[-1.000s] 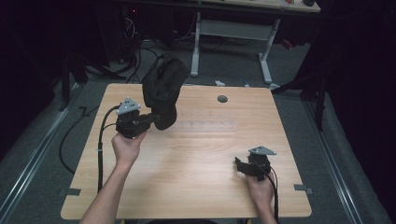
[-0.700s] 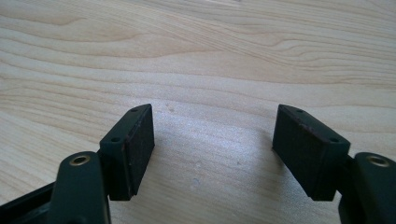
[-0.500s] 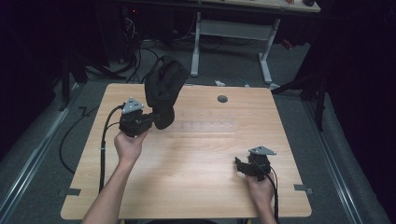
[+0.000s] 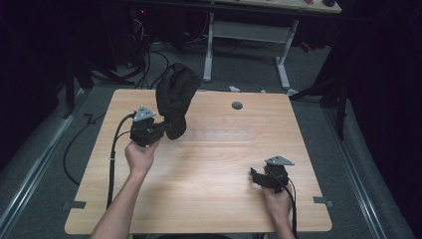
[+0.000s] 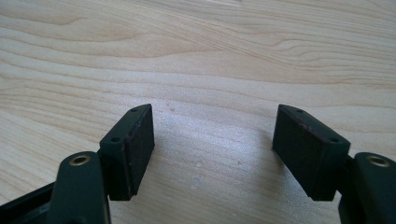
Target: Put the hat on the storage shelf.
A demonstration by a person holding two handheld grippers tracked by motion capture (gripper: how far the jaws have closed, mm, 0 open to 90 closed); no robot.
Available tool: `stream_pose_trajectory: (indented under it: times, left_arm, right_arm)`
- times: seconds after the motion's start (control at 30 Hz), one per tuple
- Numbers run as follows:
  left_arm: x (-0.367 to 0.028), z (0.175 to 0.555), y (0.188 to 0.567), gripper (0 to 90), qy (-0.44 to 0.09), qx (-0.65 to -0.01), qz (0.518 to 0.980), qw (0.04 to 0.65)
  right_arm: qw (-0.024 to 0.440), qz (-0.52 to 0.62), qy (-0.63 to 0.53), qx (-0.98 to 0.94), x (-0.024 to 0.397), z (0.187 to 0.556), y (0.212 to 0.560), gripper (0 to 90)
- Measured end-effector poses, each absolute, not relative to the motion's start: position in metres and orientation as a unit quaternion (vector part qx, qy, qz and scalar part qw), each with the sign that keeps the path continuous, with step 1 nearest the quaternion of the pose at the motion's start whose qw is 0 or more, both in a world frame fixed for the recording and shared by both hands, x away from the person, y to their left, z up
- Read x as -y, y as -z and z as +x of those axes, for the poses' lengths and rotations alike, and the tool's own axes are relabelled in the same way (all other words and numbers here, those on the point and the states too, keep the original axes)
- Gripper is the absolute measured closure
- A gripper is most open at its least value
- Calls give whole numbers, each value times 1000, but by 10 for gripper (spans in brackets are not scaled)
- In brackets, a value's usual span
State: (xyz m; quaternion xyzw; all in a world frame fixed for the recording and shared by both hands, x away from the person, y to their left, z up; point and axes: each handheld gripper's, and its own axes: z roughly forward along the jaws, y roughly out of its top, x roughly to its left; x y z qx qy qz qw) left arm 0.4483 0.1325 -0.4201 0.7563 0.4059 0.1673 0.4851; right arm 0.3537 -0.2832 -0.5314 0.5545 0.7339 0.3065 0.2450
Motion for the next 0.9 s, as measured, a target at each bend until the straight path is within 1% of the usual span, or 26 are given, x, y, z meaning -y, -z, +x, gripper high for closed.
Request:
stream_pose_trajectory:
  times: [0.43,0.77,0.9]
  left_arm:
    - [-128,452,433,858,-158,-408,767,470]
    - [-129,449,435,851,-157,-407,768,469]
    - [-132,447,438,821,-148,-411,769,466]
  right_arm:
    - [245,554,-307,-734,283,354,531,296]
    - [245,554,-306,-734,283,354,531,296]
    - [245,554,-307,-734,283,354,531,295]
